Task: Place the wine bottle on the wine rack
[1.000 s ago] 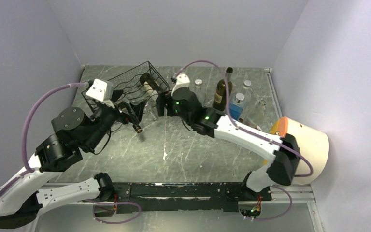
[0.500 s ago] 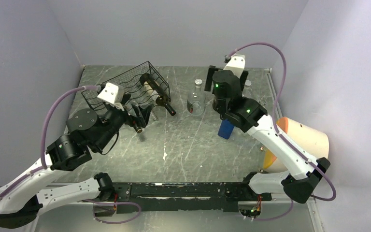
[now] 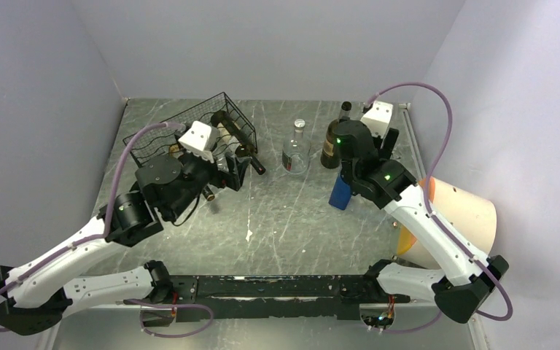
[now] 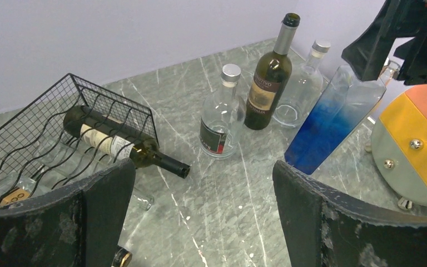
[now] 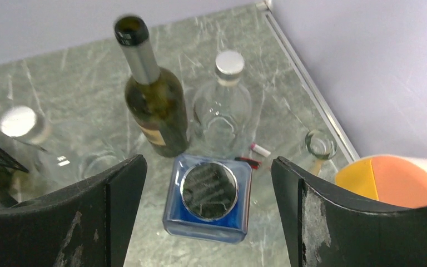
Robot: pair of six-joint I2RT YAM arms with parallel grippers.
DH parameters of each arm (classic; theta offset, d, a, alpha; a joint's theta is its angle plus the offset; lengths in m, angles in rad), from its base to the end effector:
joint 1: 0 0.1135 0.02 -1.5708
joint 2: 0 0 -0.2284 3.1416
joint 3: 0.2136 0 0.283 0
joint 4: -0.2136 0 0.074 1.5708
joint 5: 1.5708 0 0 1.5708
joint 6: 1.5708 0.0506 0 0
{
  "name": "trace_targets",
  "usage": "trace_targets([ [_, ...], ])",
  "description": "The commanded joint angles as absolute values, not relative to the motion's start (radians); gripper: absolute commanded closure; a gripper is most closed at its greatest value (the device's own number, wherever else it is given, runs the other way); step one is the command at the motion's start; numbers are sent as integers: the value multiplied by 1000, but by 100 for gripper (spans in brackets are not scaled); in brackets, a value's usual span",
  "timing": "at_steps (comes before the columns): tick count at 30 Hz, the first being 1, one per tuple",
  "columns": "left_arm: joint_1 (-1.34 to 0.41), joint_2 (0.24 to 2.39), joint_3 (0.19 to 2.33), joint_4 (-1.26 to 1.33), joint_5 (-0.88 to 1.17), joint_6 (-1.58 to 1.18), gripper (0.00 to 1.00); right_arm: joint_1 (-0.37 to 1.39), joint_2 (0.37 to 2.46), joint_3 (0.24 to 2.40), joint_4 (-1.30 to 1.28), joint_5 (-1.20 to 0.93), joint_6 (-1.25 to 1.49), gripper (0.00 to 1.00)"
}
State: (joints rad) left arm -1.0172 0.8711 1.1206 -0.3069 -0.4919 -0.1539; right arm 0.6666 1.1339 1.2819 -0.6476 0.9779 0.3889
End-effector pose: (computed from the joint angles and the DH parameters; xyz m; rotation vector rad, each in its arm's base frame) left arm 0.1489 -0.1954 0.4079 0.3250 1.6123 -0.5003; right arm 0.2443 0.1388 0.3716 0.3077 1.8255 -0.2839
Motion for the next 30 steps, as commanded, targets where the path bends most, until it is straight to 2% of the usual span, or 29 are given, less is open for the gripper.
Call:
trace_targets([
  [1, -1019, 913, 1147, -253, -454, -144, 3, 660, 1123, 1232, -746, 999, 510, 13],
  [9, -1019, 942, 1137, -233, -442, -152, 3, 659, 1110, 1147, -747, 959, 578, 13],
  [12, -1019, 944, 1140, -239, -450, -152, 3, 655, 1122, 1131, -722, 940, 555, 16],
  [15, -1019, 944, 1153, -265, -485, -152, 3, 654, 1126, 1134, -715, 927, 546, 26],
  [19, -1019, 925, 1140, -248, -486, -150, 3, 652, 1097, 1134, -681, 899, 506, 47],
  [21, -1019, 923, 1128, -236, -480, -154, 3, 652, 1081, 1145, -669, 867, 479, 53],
  [25, -1019, 925, 1078, -193, -489, -148, 3, 652, 1036, 1174, -617, 724, 369, 60],
  [30, -1019, 898, 870, 25, -400, -122, 1, 652, 997, 1201, -545, 494, 272, 62],
])
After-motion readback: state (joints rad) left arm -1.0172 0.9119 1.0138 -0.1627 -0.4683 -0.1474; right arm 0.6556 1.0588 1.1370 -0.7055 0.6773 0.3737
